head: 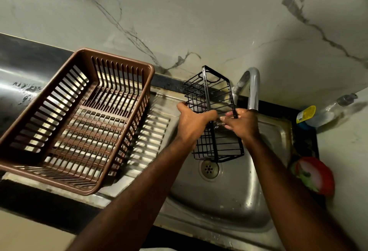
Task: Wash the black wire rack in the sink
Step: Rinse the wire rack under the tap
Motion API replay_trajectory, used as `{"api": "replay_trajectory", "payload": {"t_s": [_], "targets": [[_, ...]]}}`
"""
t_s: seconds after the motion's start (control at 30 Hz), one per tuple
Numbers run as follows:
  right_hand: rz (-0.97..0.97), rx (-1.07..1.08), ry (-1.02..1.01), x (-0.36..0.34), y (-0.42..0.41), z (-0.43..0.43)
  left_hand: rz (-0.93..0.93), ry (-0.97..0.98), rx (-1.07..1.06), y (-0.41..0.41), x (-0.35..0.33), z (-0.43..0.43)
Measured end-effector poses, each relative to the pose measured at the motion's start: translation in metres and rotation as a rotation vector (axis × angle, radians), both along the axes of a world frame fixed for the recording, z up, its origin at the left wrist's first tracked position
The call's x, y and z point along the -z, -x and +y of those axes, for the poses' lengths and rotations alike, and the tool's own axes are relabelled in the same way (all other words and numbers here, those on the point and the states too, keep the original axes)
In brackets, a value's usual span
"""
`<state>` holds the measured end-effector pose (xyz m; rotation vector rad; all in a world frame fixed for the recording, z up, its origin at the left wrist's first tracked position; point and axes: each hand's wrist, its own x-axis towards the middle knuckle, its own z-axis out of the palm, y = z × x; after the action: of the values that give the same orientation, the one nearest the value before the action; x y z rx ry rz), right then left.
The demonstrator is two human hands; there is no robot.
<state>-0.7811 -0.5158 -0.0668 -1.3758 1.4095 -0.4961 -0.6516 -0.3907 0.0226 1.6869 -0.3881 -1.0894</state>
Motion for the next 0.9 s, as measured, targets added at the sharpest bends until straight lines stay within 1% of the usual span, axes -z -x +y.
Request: {"api": "replay_trajectory", "payload": {"t_s": [0.07, 0.17, 0.2, 0.33, 0.4, 0.47, 0.57, 0.63, 0.7, 0.8, 0.9], "targets": [[-0.04, -0.027, -0.122, -0.003, 0.0, 0.002, 0.01, 0.006, -0.001, -0.002, -0.002, -0.001], [-0.208, -0.122, -0.455, -0.009, 0.007, 0.0, 0.02, 0.003, 0.012, -0.005, -0.004, -0.001], [-0.268, -0.133, -0.535, -0.01, 0.01, -0.001, 0.027, 0.002, 0.017, -0.006, -0.004, -0.001], [-0.442, -0.164, -0.659, -0.011, 0.021, -0.005, 0.025, 0.001, 0.042, -0.006, -0.005, 0.001], [-0.451, -0.182, -0.667, -0.008, 0.022, -0.005, 0.008, 0.004, 0.054, -0.005, -0.006, 0.0], [-0.39, -0.204, -0.62, -0.004, 0.02, -0.004, 0.001, 0.004, 0.053, -0.005, -0.006, -0.001], [-0.244, -0.192, -0.462, -0.001, 0.012, -0.001, -0.01, -0.004, 0.044, -0.005, -0.004, -0.002], [-0.151, -0.131, -0.313, 0.003, 0.006, 0.001, -0.024, -0.011, 0.038, -0.005, -0.002, -0.004], [-0.116, -0.06, -0.209, 0.005, 0.002, 0.001, -0.033, -0.009, 0.022, -0.004, -0.001, -0.005], [-0.261, -0.009, -0.202, 0.001, 0.003, -0.001, -0.038, 0.021, -0.008, -0.005, -0.002, -0.008], [-0.39, -0.061, -0.222, -0.003, 0.01, -0.007, -0.029, 0.033, -0.031, -0.009, -0.006, -0.009]]}}
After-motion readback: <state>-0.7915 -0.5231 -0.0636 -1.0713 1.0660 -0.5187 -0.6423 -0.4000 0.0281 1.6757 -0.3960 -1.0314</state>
